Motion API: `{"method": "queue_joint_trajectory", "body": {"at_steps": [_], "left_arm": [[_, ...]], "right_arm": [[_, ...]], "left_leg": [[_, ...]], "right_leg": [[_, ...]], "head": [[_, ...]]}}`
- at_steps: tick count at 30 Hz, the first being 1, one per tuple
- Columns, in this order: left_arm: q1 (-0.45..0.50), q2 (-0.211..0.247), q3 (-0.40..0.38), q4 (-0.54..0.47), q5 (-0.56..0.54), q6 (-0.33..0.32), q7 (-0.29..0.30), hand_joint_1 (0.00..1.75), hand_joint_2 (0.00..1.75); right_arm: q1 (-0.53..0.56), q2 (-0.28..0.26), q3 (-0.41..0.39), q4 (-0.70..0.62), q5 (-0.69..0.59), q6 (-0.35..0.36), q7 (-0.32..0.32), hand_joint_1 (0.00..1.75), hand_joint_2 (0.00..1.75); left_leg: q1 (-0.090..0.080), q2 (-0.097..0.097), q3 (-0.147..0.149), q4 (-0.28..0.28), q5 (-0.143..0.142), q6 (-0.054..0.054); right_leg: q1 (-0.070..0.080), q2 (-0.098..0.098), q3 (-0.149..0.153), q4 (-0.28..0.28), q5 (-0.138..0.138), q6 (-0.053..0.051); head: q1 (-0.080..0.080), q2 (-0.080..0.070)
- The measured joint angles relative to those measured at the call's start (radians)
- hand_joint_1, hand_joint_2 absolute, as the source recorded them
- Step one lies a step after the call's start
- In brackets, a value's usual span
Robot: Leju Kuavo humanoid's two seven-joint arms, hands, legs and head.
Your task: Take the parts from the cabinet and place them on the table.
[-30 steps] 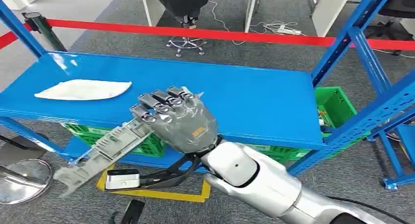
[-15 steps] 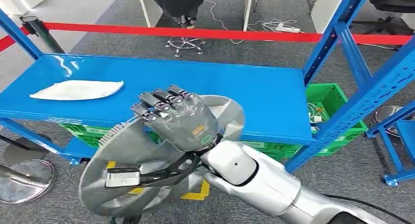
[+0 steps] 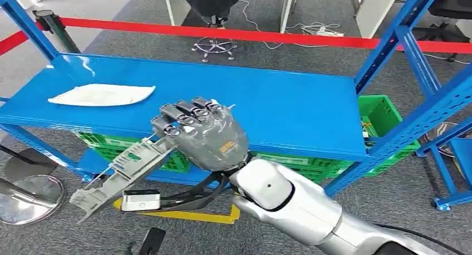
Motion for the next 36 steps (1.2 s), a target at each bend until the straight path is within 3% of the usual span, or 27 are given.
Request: {"method": "queue_joint_trajectory", "body": {"at_steps": [1,2,5,6,7,8,10,11,12,13,15,16,17,18,20,21,23,25,26,27,28,29,31,32,34,36], "left_arm": [[0.0,-0.001,0.0,0.0,0.0,0.0,0.0,0.0,1.75],[-0.001,-0.002,0.0,0.0,0.0,0.0,0.0,0.0,1.75],[0.0,-0.003,0.001,0.0,0.0,-0.001,0.0,0.0,1.75],[-0.001,-0.003,0.001,0.0,0.0,0.0,0.0,0.0,1.75],[-0.001,-0.002,0.001,0.0,0.0,-0.001,0.0,0.0,1.75],[-0.001,-0.002,0.001,0.0,0.0,-0.001,0.0,0.0,1.75],[0.0,0.0,0.001,0.0,0.0,-0.001,0.0,0.0,1.75],[0.001,0.0,0.001,0.0,-0.001,-0.001,0.0,0.0,1.75],[0.001,0.001,0.001,0.0,-0.001,0.0,0.0,0.0,1.75],[0.001,0.002,0.001,0.0,-0.001,-0.001,0.0,0.0,1.75],[-0.001,0.003,0.001,0.0,-0.002,0.0,0.0,0.0,1.75],[-0.002,0.002,0.001,0.0,-0.003,0.0,0.0,0.0,1.75],[-0.003,0.002,0.001,0.0,-0.003,0.0,0.0,0.0,1.75],[-0.005,0.001,0.001,0.0,-0.003,0.001,0.0,0.0,1.75],[0.001,0.001,0.001,0.0,-0.003,0.001,0.0,0.0,1.75],[0.002,0.0,0.001,0.0,-0.003,0.002,0.0,0.0,1.75],[-0.002,-0.001,0.002,0.0,-0.003,0.002,0.0,0.0,1.75],[-0.003,-0.002,0.002,0.0,-0.003,0.002,0.0,0.0,1.75],[-0.002,-0.001,0.002,0.0,-0.003,0.002,0.0,0.0,1.75],[-0.001,0.0,0.002,0.0,-0.003,0.002,0.0,0.0,1.75],[-0.002,0.0,0.002,0.0,-0.003,0.002,0.0,0.0,1.75],[-0.002,-0.001,0.002,0.0,-0.003,0.002,0.0,0.0,1.75],[-0.002,-0.002,0.002,0.0,-0.003,0.002,0.0,0.0,1.75],[-0.002,-0.004,0.002,0.0,-0.003,0.002,0.0,0.0,1.75],[-0.003,-0.004,0.002,0.0,-0.005,0.005,0.001,0.0,1.75],[-0.002,-0.007,-0.002,0.0,-0.031,0.029,0.028,0.0,1.75]], "right_arm": [[-0.003,0.0,0.0,0.0,0.0,0.0,0.0,1.75,1.75],[-0.004,0.0,0.0,0.0,0.0,0.0,0.0,1.75,1.75],[-0.004,0.0,0.0,0.002,0.0,0.0,0.0,1.75,1.75],[-0.005,0.0,0.0,0.002,0.0,0.0,0.0,1.75,1.75],[-0.006,0.0,0.0,0.002,0.0,0.001,0.0,1.75,1.75],[-0.007,0.0,0.0,0.002,0.0,0.001,0.0,1.75,1.75],[-0.007,0.0,0.0,0.003,0.0,0.002,0.0,1.75,1.75],[-0.006,0.0,0.0,0.006,-0.002,0.002,0.0,1.75,1.75],[-0.006,0.0,0.0,0.009,-0.002,0.003,0.001,1.75,1.75],[-0.006,0.0,0.0,0.011,-0.003,0.003,0.001,1.75,1.75],[-0.006,0.0,0.0,0.012,-0.004,0.003,0.002,1.75,1.75],[-0.006,0.0,0.0,0.012,-0.005,0.003,0.003,1.75,1.75],[-0.008,0.0,-0.001,0.012,-0.006,0.002,0.005,1.75,1.75],[-0.008,0.002,-0.001,0.012,-0.006,0.002,0.006,1.75,1.75],[-0.007,0.003,-0.001,0.013,-0.007,0.002,0.008,1.75,1.75],[-0.008,0.003,-0.001,0.013,-0.007,0.002,0.008,1.75,1.75],[-0.008,0.003,-0.004,0.013,-0.008,0.001,0.009,1.75,1.75],[-0.008,0.003,-0.006,0.014,-0.009,0.001,0.01,1.75,1.75],[-0.007,0.002,-0.006,0.016,-0.009,0.001,0.01,1.75,1.75],[-0.005,0.002,-0.006,0.018,-0.009,0.001,0.01,1.75,1.75],[-0.004,0.002,-0.006,0.019,-0.009,0.001,0.01,1.75,1.75],[-0.004,0.003,-0.006,0.019,-0.009,0.001,0.01,1.75,1.75],[-0.007,0.003,-0.007,0.019,-0.009,0.001,0.01,1.75,1.75],[-0.008,0.004,-0.007,0.019,-0.009,0.001,0.01,1.75,1.75],[-0.01,0.005,-0.007,0.019,-0.009,0.001,0.01,1.75,1.75],[-0.009,0.005,-0.008,0.02,-0.004,0.001,0.016,1.75,1.75]], "left_leg": [[0.0,0.0,-0.001,0.0,0.002,-0.003],[-0.006,0.0,-0.007,0.004,0.005,-0.009],[0.0,0.002,-0.013,-0.003,0.02,-0.031],[0.001,0.001,-0.016,0.001,0.013,-0.036],[0.001,0.001,-0.021,0.012,-0.008,-0.04],[0.001,0.001,-0.036,0.054,-0.049,-0.042],[0.002,0.001,-0.089,0.207,-0.135,-0.048],[0.002,0.001,-0.107,0.264,-0.156,-0.051],[0.002,0.001,-0.103,0.274,-0.154,-0.052],[0.003,0.001,-0.083,0.249,-0.132,-0.053],[0.005,0.001,0.011,0.095,-0.056,-0.054],[0.007,0.001,0.049,0.025,-0.046,-0.054],[0.002,-0.001,0.057,0.003,-0.054,-0.049],[0.002,-0.002,0.05,0.007,-0.053,-0.036],[-0.003,-0.003,0.043,0.008,-0.046,-0.023],[0.001,-0.001,0.04,0.002,-0.039,-0.011],[0.003,0.001,0.032,0.001,-0.029,0.004],[0.001,0.003,0.019,0.002,-0.02,0.009],[0.0,0.004,0.012,0.002,-0.016,0.01],[-0.001,0.005,0.007,0.002,-0.011,0.01],[-0.004,0.004,0.001,0.002,-0.006,0.01],[-0.005,0.004,-0.004,0.002,-0.002,0.01],[-0.007,0.002,-0.007,0.002,0.004,0.006],[-0.009,0.002,-0.01,0.002,0.008,0.001],[-0.007,0.003,-0.019,0.004,0.018,-0.013],[-0.004,0.003,-0.019,-0.002,0.029,-0.027]], "right_leg": [[0.003,-0.001,0.034,-0.068,0.0,-0.008],[0.006,0.0,0.053,-0.086,-0.001,-0.01],[0.011,0.005,0.039,-0.083,0.009,-0.019],[0.0,0.001,0.042,-0.098,0.022,-0.028],[0.001,-0.001,0.04,-0.102,0.028,-0.03],[0.001,-0.002,0.036,-0.103,0.032,-0.036],[0.002,-0.004,0.025,-0.102,0.038,-0.039],[0.002,-0.004,0.019,-0.101,0.043,-0.039],[0.002,-0.003,0.013,-0.1,0.046,-0.038],[0.001,-0.003,0.008,-0.097,0.049,-0.035],[-0.001,-0.001,-0.001,-0.089,0.053,-0.029],[0.0,-0.001,-0.005,-0.083,0.053,-0.025],[0.008,-0.001,-0.015,-0.072,0.054,-0.019],[0.007,-0.001,-0.022,-0.072,0.058,-0.014],[0.004,-0.003,-0.024,-0.077,0.068,-0.003],[0.004,-0.002,-0.028,-0.075,0.069,0.001],[0.001,-0.002,-0.059,-0.016,0.007,0.011],[-0.001,-0.002,-0.119,0.142,-0.079,0.017],[-0.001,-0.002,-0.14,0.203,-0.104,0.018],[-0.001,-0.002,-0.145,0.226,-0.109,0.018],[-0.001,-0.002,-0.124,0.206,-0.093,0.014],[0.0,-0.002,-0.08,0.141,-0.062,0.008],[0.005,-0.002,0.034,-0.037,0.001,-0.011],[0.011,-0.002,0.058,-0.081,-0.016,-0.019],[0.015,0.0,0.058,-0.088,-0.007,-0.018],[0.016,0.002,0.054,-0.095,0.007,-0.026]], "head": [[0.0,0.0],[-0.002,0.0],[-0.001,0.0],[-0.002,0.0],[-0.003,0.0],[-0.005,0.0],[-0.004,0.0],[-0.005,0.0],[-0.005,0.0],[-0.005,0.0],[-0.005,0.0],[-0.005,0.0],[-0.006,0.0],[-0.004,0.0],[-0.005,0.0],[-0.006,0.0],[0.002,0.0],[0.002,0.0],[0.003,0.0],[0.002,0.0],[0.003,0.0],[0.003,0.0],[0.003,0.0],[0.001,0.0],[0.002,0.0],[0.003,0.0]]}}
